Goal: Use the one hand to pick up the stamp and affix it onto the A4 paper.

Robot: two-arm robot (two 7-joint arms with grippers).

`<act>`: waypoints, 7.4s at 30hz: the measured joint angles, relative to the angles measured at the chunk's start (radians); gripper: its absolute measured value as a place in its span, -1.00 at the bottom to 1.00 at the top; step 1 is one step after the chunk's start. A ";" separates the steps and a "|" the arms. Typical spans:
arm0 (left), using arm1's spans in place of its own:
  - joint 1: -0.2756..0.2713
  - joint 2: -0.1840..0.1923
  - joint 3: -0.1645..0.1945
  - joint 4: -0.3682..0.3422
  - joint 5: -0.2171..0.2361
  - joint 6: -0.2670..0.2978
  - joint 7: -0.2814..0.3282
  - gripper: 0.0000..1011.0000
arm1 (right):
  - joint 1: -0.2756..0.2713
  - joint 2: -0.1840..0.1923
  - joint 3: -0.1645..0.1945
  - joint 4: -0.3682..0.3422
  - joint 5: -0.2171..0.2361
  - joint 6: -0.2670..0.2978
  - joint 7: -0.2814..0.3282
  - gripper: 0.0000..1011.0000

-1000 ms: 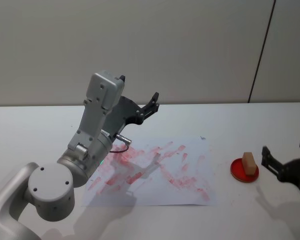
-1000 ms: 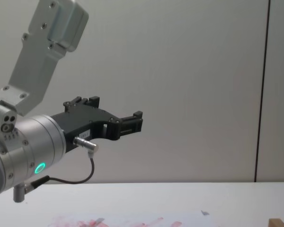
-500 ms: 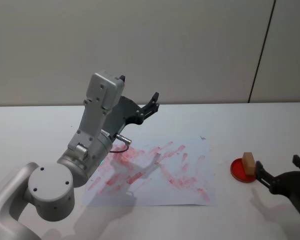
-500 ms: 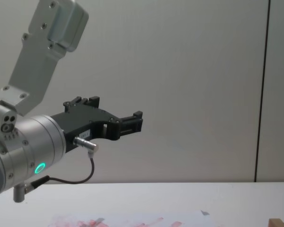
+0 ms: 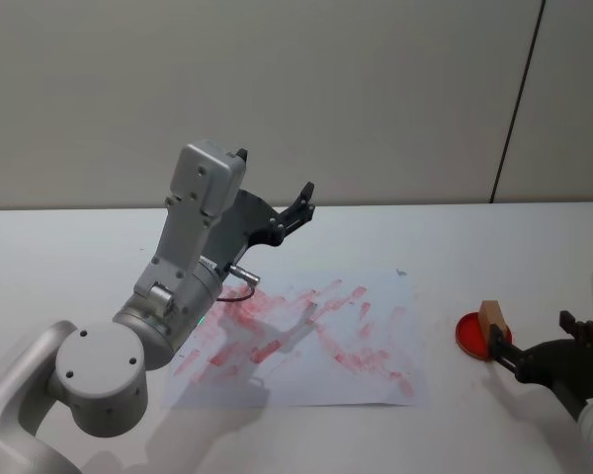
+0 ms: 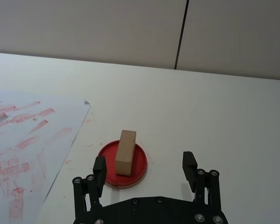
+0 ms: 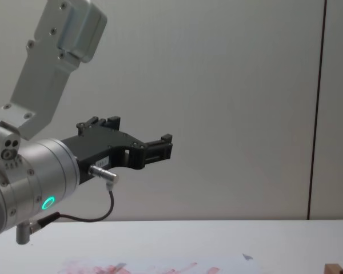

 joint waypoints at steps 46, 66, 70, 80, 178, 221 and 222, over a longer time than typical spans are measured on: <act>0.000 0.000 0.000 0.000 0.000 0.000 0.000 0.98 | 0.191 -0.091 -0.015 0.191 -0.109 0.065 0.120 -0.43; 0.000 0.000 0.000 0.000 0.000 0.000 0.000 0.98 | 0.199 -0.094 -0.014 0.191 -0.117 0.046 0.134 -0.61; 0.000 0.000 0.000 0.000 0.000 0.000 0.000 0.98 | 0.205 -0.096 -0.014 0.185 -0.118 0.028 0.144 -0.61; 0.000 0.000 0.000 0.000 0.000 0.000 0.000 0.98 | 0.245 -0.115 -0.020 0.163 -0.119 -0.031 0.220 -0.62; 0.000 0.000 0.000 0.000 0.000 0.000 0.000 0.98 | 0.291 -0.051 0.000 0.175 -0.109 0.064 0.421 -0.62; 0.000 0.000 0.000 0.000 0.000 0.000 0.000 0.98 | 0.246 -0.009 0.011 0.195 -0.151 0.090 0.391 -0.62; 0.000 0.000 0.000 0.000 0.000 0.000 0.000 0.98 | 0.246 -0.009 0.011 0.195 -0.151 0.090 0.392 -0.62</act>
